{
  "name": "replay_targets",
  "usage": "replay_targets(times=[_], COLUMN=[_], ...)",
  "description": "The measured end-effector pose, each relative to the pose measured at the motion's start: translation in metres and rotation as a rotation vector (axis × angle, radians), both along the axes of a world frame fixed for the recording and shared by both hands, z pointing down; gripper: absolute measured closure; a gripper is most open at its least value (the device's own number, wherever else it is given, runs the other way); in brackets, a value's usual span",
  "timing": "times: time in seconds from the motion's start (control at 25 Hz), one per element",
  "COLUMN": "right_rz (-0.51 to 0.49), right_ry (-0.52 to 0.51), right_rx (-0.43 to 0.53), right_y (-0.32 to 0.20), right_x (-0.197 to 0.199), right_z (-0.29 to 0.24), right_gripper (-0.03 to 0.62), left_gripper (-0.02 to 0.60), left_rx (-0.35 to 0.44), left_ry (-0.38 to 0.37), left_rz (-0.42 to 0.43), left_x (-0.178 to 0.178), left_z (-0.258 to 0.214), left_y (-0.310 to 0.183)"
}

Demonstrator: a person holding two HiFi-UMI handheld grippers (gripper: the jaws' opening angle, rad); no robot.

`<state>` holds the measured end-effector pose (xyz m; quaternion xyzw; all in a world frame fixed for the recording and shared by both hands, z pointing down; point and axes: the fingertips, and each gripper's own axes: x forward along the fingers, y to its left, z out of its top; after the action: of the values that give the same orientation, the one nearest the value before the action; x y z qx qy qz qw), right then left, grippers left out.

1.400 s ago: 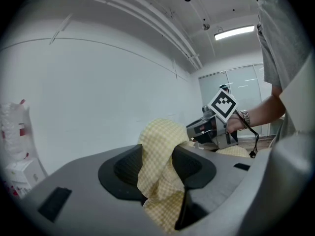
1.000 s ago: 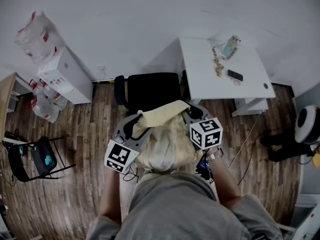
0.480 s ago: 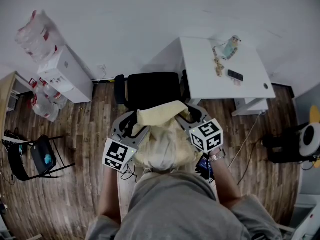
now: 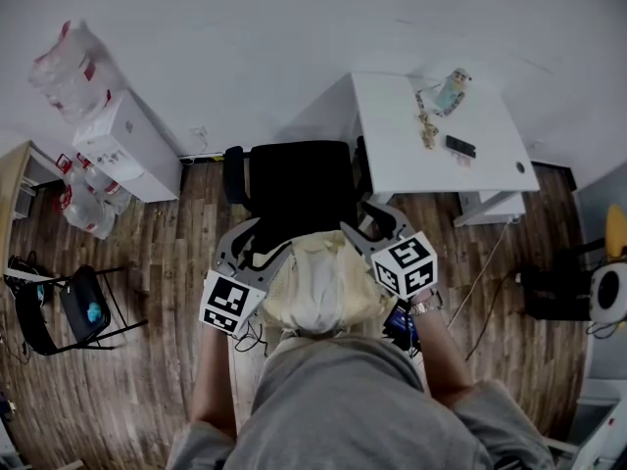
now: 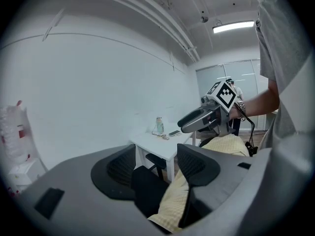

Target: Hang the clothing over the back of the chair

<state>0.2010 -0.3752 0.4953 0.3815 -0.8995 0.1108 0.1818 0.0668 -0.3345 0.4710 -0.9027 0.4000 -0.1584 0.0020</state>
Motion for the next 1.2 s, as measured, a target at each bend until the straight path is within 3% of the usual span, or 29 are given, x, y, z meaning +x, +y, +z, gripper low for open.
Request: replay_targets(times=[0.24,0.32,0.4,0.56,0.6,0.96,1.2], right_rz=[0.010,0.031,0.052,0.051,0.051,0.062,0.079], right_ry=[-0.031,-0.051,-0.074,-0.088,-0.087,-0.091,-0.092], right_rx=[0.015,0.026,0.038,0.051,0.056,0.087,0.113], right_y=[0.002,0.002,0.002,0.008,0.010,0.031,0.052], right_x=[0.001,0.003,0.004,0.002,0.002,-0.007,-0.016], right_z=[-0.007,-0.011,-0.017,-0.026,-0.028,-0.038,-0.049], right_gripper=[0.364,0.457,0.534,0.556,0.557,0.559,0.560], left_gripper=[0.311,0.317,0.380,0.539,0.548,0.563,0.563], left_rx=[0.020,0.018,0.040,0.071,0.072,0.099,0.090], left_ry=[0.043,0.055,0.051,0.082,0.092,0.126,0.199], left_rz=[-0.012,-0.010,-0.018,-0.054,-0.057,-0.054,-0.046], left_x=[0.000,0.002,0.002,-0.004,-0.004,-0.006,-0.013], left_z=[-0.011,-0.015,-0.018,-0.030,-0.033,-0.047,-0.059], left_y=[-0.001,0.001,0.001,0.002,0.003,0.019,0.033])
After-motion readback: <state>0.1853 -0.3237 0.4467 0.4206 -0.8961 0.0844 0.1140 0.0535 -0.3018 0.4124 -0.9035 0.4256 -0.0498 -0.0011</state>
